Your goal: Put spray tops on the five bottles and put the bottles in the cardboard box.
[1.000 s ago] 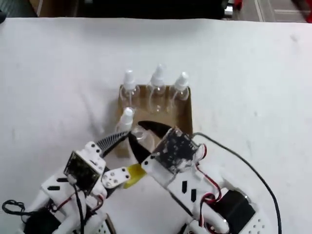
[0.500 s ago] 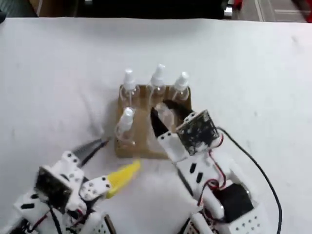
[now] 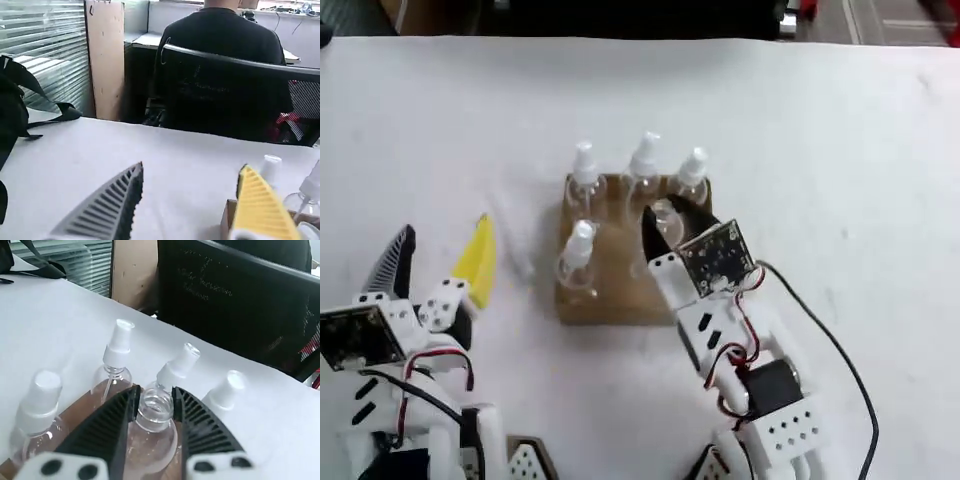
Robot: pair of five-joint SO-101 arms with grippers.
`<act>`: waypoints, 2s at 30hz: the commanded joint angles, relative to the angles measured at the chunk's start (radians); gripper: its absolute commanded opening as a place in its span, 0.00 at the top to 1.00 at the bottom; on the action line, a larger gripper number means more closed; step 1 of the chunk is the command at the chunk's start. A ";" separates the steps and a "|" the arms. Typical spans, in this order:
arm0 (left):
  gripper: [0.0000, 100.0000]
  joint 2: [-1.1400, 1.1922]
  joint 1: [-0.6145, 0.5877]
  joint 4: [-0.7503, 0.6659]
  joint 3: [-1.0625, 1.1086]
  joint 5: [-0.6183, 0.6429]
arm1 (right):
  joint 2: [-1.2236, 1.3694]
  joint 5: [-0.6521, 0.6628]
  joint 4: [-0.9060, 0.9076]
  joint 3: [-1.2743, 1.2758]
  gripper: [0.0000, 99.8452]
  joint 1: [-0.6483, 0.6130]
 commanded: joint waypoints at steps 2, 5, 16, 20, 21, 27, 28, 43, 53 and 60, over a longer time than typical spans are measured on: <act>0.72 0.010 0.021 -0.028 0.002 -0.009 | -0.018 0.034 -0.035 0.032 0.98 0.027; 0.72 0.010 0.021 -0.028 0.006 -0.009 | -0.018 0.101 -0.082 0.089 0.98 0.030; 0.72 0.010 0.021 -0.035 0.032 -0.011 | -0.018 0.129 -0.193 0.193 0.98 0.030; 0.72 0.010 0.021 -0.037 0.031 -0.011 | -0.019 0.129 -0.147 0.193 0.98 0.025; 0.72 0.010 0.021 -0.035 0.031 -0.011 | -0.019 0.129 -0.143 0.193 0.98 0.028; 0.72 0.010 0.021 -0.035 0.031 -0.011 | -0.019 0.161 -0.117 0.193 0.98 0.027; 0.72 0.010 0.021 -0.035 0.031 -0.011 | -0.019 0.183 -0.113 0.193 0.98 0.024; 0.72 0.010 0.021 -0.035 0.031 -0.008 | -0.019 0.210 -0.108 0.193 0.94 0.019; 0.72 0.010 0.021 -0.032 0.031 -0.008 | -0.019 0.215 -0.093 0.195 0.88 0.019; 0.72 0.010 0.021 -0.031 0.031 -0.008 | -0.019 0.215 -0.093 0.193 0.88 0.019</act>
